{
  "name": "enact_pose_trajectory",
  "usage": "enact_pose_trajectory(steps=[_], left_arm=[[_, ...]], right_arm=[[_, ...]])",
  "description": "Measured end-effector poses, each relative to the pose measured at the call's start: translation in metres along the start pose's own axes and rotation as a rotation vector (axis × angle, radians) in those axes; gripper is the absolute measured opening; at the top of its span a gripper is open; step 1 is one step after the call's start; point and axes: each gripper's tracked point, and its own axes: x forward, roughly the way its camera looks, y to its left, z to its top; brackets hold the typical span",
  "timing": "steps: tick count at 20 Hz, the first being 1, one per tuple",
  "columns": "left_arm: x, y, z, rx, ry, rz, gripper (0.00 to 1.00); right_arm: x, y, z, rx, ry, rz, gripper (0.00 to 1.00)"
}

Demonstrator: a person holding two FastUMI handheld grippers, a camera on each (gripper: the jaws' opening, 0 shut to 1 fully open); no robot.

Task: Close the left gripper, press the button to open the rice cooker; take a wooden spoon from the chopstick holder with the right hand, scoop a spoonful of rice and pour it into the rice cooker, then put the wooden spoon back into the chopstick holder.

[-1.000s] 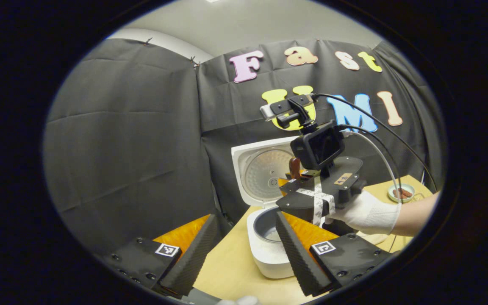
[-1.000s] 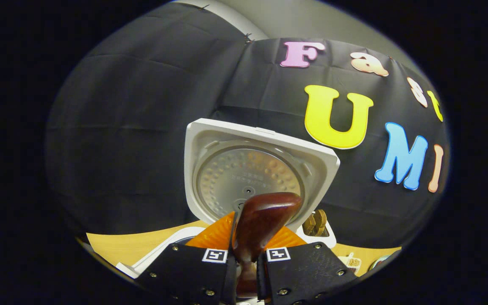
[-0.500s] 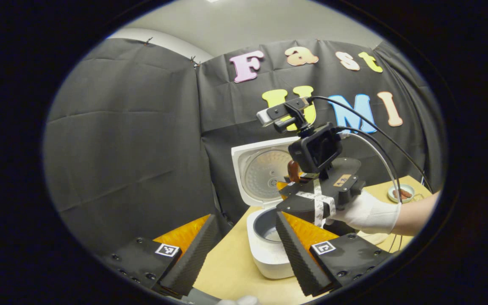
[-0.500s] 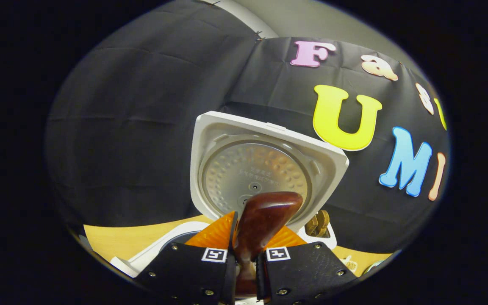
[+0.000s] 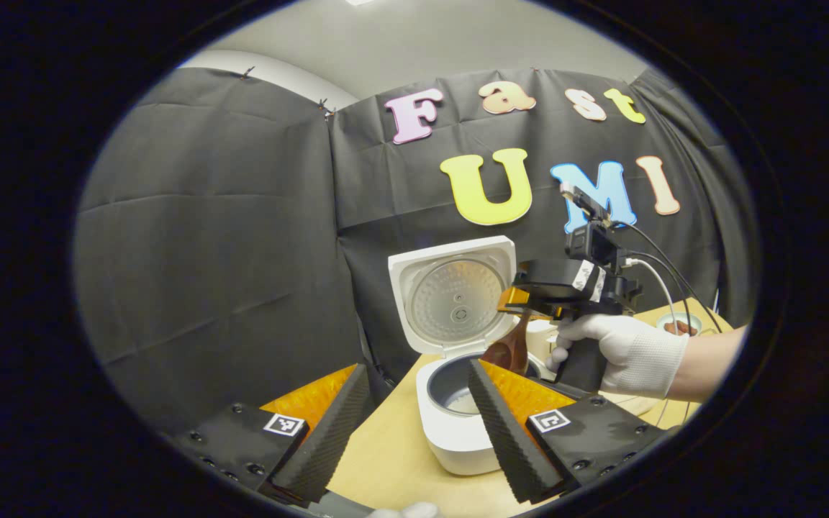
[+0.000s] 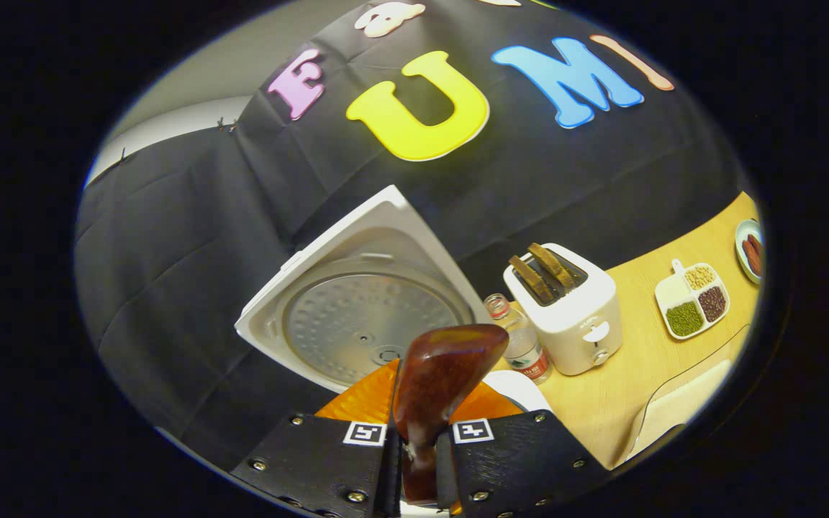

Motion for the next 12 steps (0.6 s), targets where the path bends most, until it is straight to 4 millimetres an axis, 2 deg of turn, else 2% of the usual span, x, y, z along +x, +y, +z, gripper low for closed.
enact_pose_trajectory(steps=[2, 6, 7, 12], left_arm=[[0.0, -0.003, 0.002, -0.002, 0.001, -0.008, 0.97], [0.0, -0.008, 0.005, 0.006, 0.001, -0.019, 0.95], [-0.001, -0.009, 0.006, 0.008, -0.001, -0.02, 0.99], [-0.004, -0.013, 0.012, 0.019, -0.011, -0.028, 0.97]], right_arm=[[-0.001, -0.01, 0.001, 0.074, -0.003, -0.01, 0.19], [-0.007, -0.016, 0.002, 0.088, -0.004, -0.026, 0.19], [-0.006, -0.017, 0.001, 0.107, -0.009, -0.025, 0.19], [-0.011, -0.021, 0.014, 0.135, -0.037, -0.027, 0.19]])
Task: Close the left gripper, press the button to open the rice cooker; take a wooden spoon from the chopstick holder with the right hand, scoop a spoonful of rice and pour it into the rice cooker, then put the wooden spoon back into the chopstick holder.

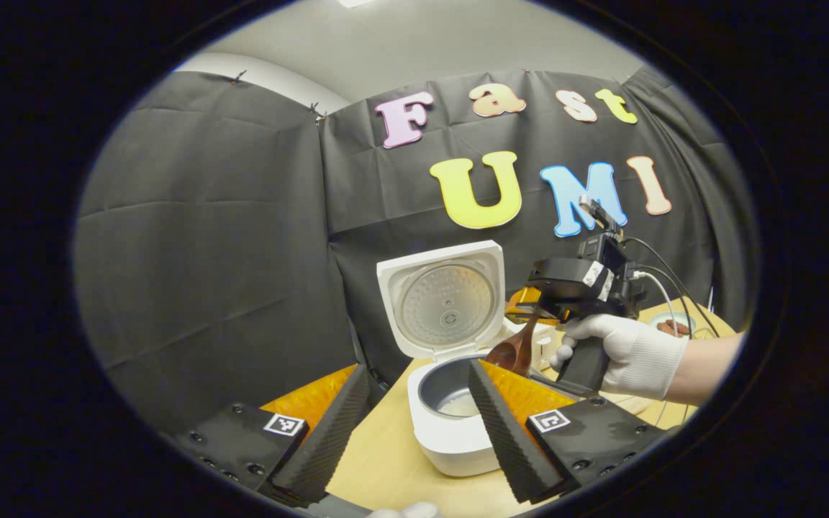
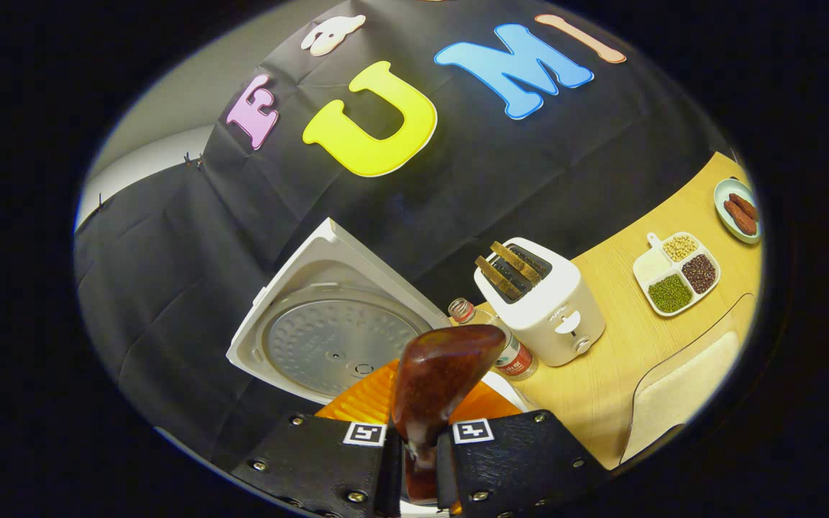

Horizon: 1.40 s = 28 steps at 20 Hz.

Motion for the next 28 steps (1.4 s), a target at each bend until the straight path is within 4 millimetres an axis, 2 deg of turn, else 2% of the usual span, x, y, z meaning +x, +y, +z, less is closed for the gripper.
enact_pose_trajectory(steps=[2, 5, 10, 14, 20, 25, 26, 27, 28], left_arm=[[0.0, -0.002, 0.003, 0.005, -0.008, -0.004, 0.99], [-0.001, -0.011, 0.01, 0.007, -0.02, -0.02, 0.97], [-0.002, -0.04, 0.028, 0.012, -0.051, -0.073, 0.99], [-0.004, -0.075, 0.041, 0.012, -0.074, -0.127, 0.99], [-0.013, -0.123, 0.058, 0.015, -0.1, -0.189, 0.99], [-0.018, -0.158, 0.072, 0.015, -0.11, -0.213, 0.99], [-0.017, -0.165, 0.076, 0.018, -0.112, -0.217, 0.99], [-0.018, -0.17, 0.079, 0.022, -0.115, -0.221, 0.99], [-0.018, -0.177, 0.082, 0.026, -0.118, -0.223, 0.99]], right_arm=[[-0.004, -0.004, 0.01, 0.018, -0.015, -0.004, 0.19], [-0.014, -0.017, 0.028, 0.045, -0.046, -0.019, 0.19], [-0.044, -0.059, 0.075, 0.085, -0.124, -0.073, 0.19], [-0.083, -0.113, 0.12, 0.108, -0.206, -0.146, 0.19], [-0.162, -0.219, 0.185, 0.136, -0.326, -0.296, 0.19], [-0.232, -0.3, 0.222, 0.123, -0.398, -0.413, 0.19], [-0.244, -0.315, 0.228, 0.122, -0.408, -0.435, 0.14], [-0.256, -0.328, 0.234, 0.127, -0.423, -0.453, 0.19], [-0.268, -0.341, 0.238, 0.136, -0.437, -0.468, 0.19]])
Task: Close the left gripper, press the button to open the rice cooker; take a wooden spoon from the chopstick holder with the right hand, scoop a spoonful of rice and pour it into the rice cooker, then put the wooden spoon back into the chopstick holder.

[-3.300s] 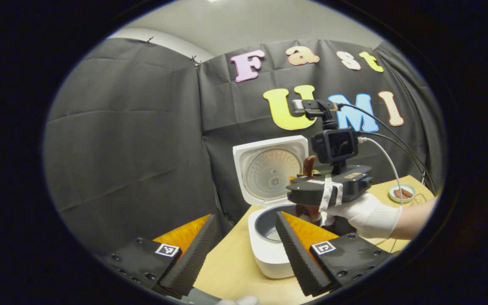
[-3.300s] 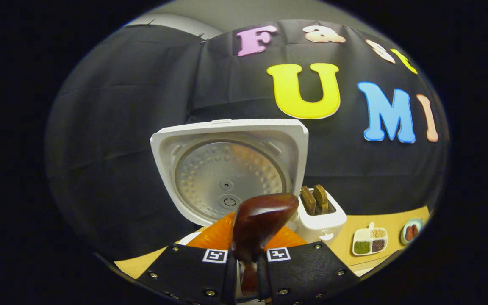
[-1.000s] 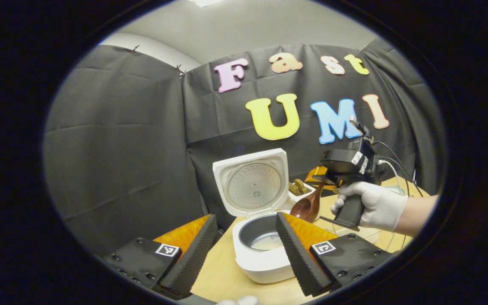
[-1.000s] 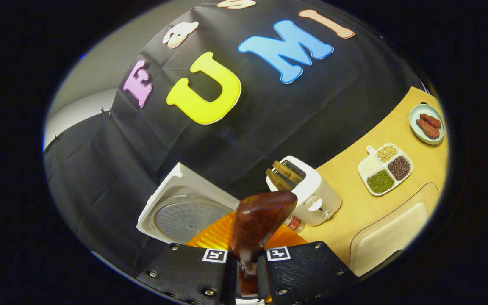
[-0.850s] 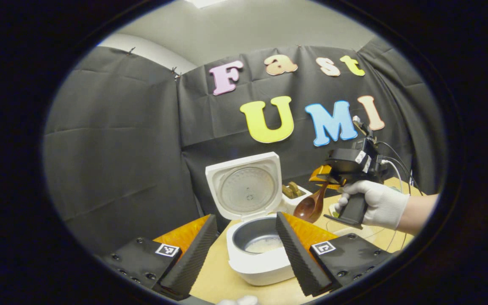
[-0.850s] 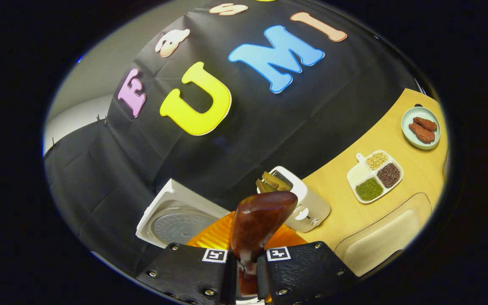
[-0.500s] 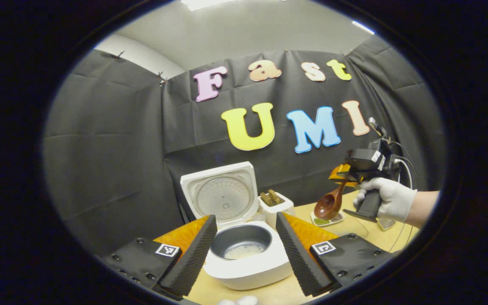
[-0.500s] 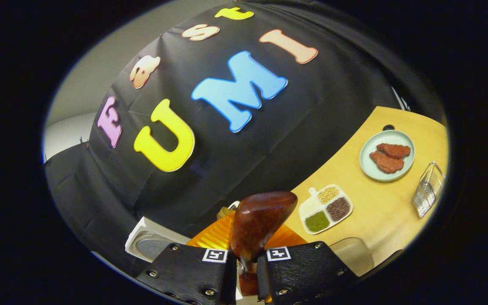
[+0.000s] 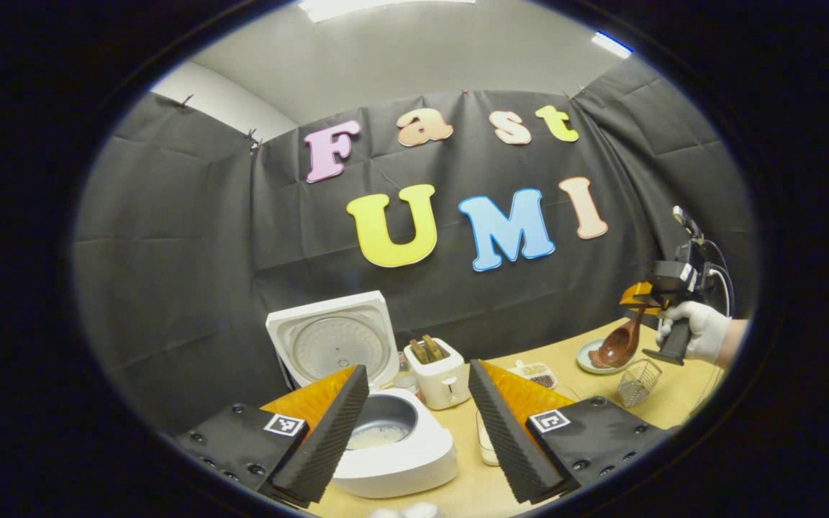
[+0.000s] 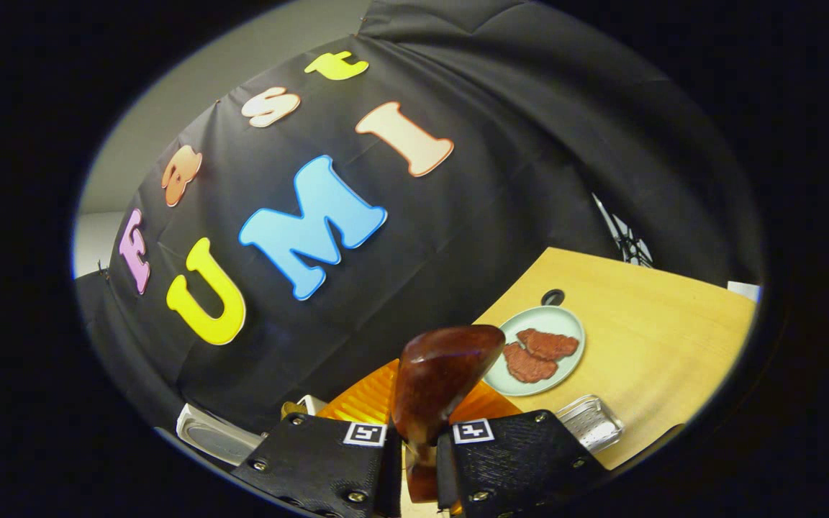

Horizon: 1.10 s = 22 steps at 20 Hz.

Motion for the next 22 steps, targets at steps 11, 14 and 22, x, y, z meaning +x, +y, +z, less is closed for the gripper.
enact_pose_trajectory(steps=[11, 14, 22], left_arm=[[0.004, -0.05, 0.017, 0.045, 0.009, -0.023, 0.99], [0.002, -0.055, 0.021, 0.064, 0.008, -0.02, 0.95], [-0.001, -0.06, 0.017, 0.078, 0.031, -0.009, 0.99]], right_arm=[[0.011, -0.113, 0.01, -0.004, 0.016, -0.108, 0.19], [0.015, -0.124, -0.008, -0.034, 0.039, -0.123, 0.19], [0.027, -0.145, -0.051, -0.133, 0.095, -0.176, 0.19]])
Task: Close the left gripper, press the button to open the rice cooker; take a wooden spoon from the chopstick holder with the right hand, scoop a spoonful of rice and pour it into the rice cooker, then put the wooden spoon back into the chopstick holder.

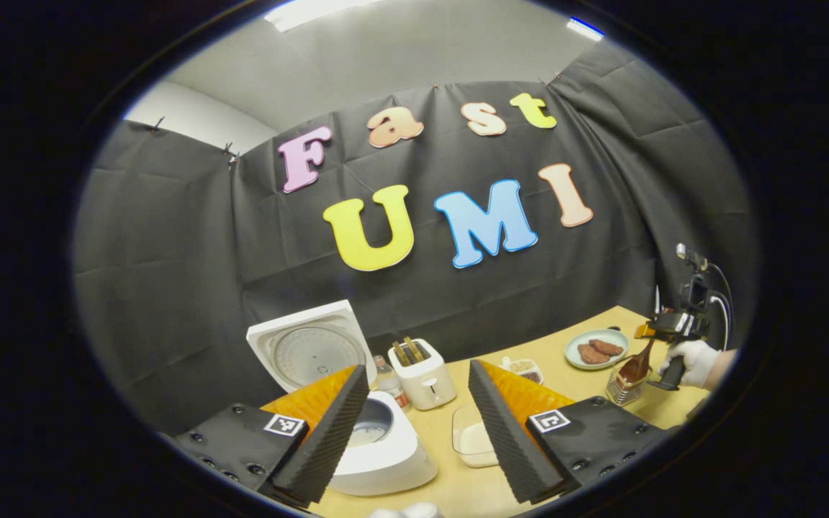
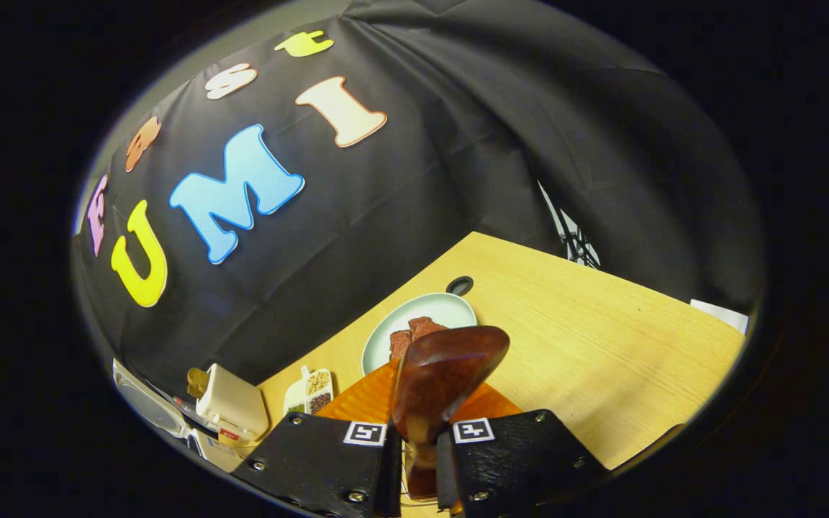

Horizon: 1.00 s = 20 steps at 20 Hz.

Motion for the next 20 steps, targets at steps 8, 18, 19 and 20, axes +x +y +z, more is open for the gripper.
enact_pose_trajectory(steps=[8, 18, 19, 20], left_arm=[[-0.003, -0.001, 0.004, 0.001, -0.002, 0.005, 0.99], [0.001, 0.013, 0.007, -0.002, -0.014, 0.01, 0.99], [0.0, 0.014, 0.006, -0.006, -0.015, 0.007, 0.99], [0.001, 0.015, 0.006, -0.011, -0.015, 0.006, 0.99]], right_arm=[[0.006, -0.013, -0.016, -0.046, 0.035, -0.06, 0.19], [-0.013, -0.024, 0.02, -0.147, -0.037, -0.147, 0.89], [-0.022, -0.023, 0.029, -0.175, -0.065, -0.162, 0.93], [-0.032, -0.018, 0.043, -0.204, -0.104, -0.167, 0.96]])
